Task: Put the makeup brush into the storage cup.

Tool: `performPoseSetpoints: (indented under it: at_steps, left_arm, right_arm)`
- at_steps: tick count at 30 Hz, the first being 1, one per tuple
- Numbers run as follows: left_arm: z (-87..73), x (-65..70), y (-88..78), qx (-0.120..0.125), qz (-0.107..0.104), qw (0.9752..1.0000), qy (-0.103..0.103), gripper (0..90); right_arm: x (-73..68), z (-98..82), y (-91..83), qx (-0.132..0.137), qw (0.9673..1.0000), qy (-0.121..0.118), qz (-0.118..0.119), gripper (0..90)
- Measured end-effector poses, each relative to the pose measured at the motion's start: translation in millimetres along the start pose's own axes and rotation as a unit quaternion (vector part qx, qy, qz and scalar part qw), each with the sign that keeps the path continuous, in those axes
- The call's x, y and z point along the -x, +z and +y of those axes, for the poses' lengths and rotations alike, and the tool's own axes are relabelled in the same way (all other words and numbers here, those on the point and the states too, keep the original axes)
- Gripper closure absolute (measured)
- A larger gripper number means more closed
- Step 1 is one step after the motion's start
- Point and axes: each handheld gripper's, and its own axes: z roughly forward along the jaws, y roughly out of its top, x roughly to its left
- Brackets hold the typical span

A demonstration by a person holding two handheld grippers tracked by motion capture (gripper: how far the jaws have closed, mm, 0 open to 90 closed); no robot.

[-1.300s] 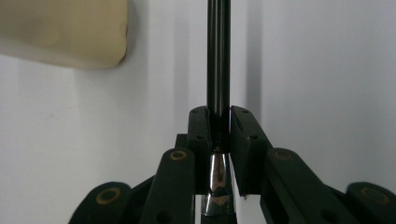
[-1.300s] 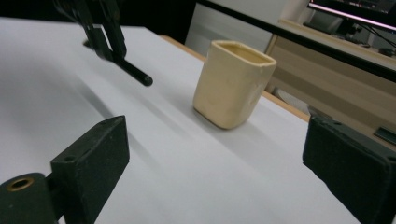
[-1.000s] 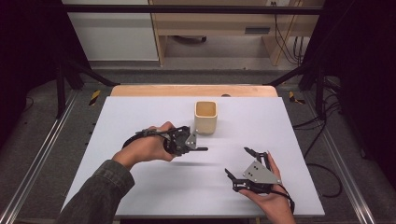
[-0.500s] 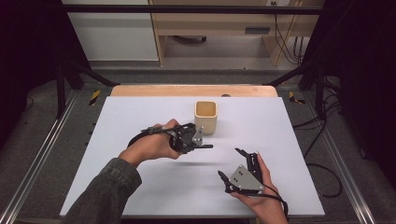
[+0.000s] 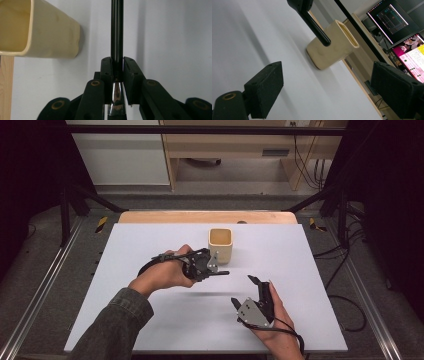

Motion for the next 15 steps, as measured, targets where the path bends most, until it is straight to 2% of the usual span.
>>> performPoseSetpoints:
  at_steps: [4, 8, 14, 15]
  left_arm:
    - [7.4, -2.0, -0.7, 0.000, -0.002, 1.0000, 0.001, 78.5]
    - [14.6, -4.7, -1.4, -0.001, -0.001, 1.0000, 0.004, 78.5]
    - [22.1, -4.9, 0.8, -0.002, -0.004, 0.9999, 0.010, 78.5]
    - [23.8, -5.0, 0.9, -0.007, -0.005, 0.9999, 0.012, 78.5]
  right_arm:
    - [-0.9, 1.5, 1.1, 0.006, 1.0000, 0.004, 0.002, 12.2]
    - [0.3, 3.4, -0.2, 0.006, 0.9998, -0.011, -0.018, 15.6]
    - [0.8, 5.8, -0.9, 0.005, 0.9990, -0.031, -0.033, 20.0]
    - [1.0, 6.1, -0.9, 0.005, 0.9985, -0.040, -0.037, 20.6]
